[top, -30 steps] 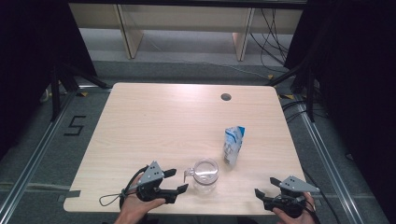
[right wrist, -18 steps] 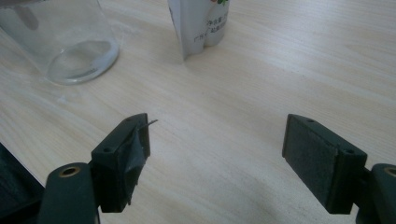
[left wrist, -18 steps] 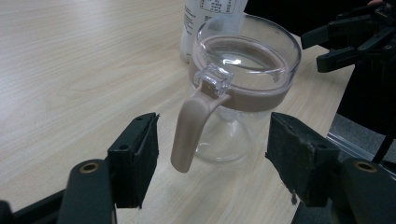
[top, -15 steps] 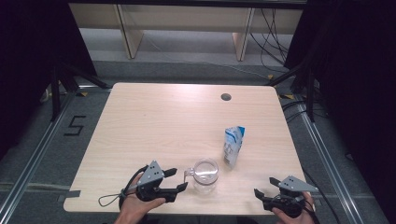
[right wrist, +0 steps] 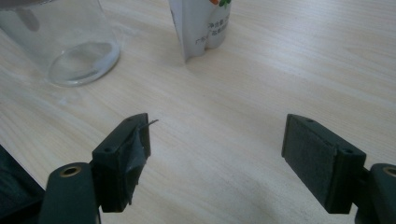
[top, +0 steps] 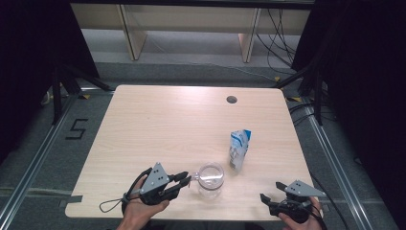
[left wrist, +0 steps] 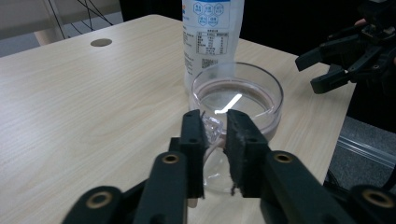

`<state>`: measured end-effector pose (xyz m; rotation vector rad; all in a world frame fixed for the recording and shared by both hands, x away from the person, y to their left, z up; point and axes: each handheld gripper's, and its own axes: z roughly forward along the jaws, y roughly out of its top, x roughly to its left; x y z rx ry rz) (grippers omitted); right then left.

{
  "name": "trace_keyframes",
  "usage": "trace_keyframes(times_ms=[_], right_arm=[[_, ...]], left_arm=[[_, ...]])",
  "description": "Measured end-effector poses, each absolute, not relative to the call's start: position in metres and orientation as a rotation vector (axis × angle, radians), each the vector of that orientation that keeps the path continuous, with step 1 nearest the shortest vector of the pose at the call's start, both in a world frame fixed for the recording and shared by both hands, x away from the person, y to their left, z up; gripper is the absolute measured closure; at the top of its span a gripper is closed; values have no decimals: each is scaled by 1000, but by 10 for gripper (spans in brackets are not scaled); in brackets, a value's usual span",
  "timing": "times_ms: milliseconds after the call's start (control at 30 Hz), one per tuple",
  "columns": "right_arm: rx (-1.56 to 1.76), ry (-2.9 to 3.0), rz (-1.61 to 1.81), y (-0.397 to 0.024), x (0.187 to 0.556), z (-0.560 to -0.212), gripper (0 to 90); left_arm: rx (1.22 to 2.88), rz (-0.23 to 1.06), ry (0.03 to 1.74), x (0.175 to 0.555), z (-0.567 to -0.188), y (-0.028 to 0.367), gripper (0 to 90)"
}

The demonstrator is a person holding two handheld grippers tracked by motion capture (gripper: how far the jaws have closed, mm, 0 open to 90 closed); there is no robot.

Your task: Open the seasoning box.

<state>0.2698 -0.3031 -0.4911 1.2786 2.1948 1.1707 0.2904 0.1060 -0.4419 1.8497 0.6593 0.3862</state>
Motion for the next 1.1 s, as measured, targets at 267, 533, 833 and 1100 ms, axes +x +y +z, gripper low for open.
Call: trace_keyframes(times_ms=[267,533,833,1100], right_arm=[[1207,2204,1197,-297,270,-490,257],[1166,2204,1241,-285,267,-483,331],[1068,2222,1302,-275,272,-482,444],[1046,2233,1322,-264,273,-480,504]], left_arm=[[1834,371,677,297,-441,97,861],[1846,355,695,304,-440,93,873],[1856,354,697,308,-443,91,878],[1851,349,716,310,-448,91,875]])
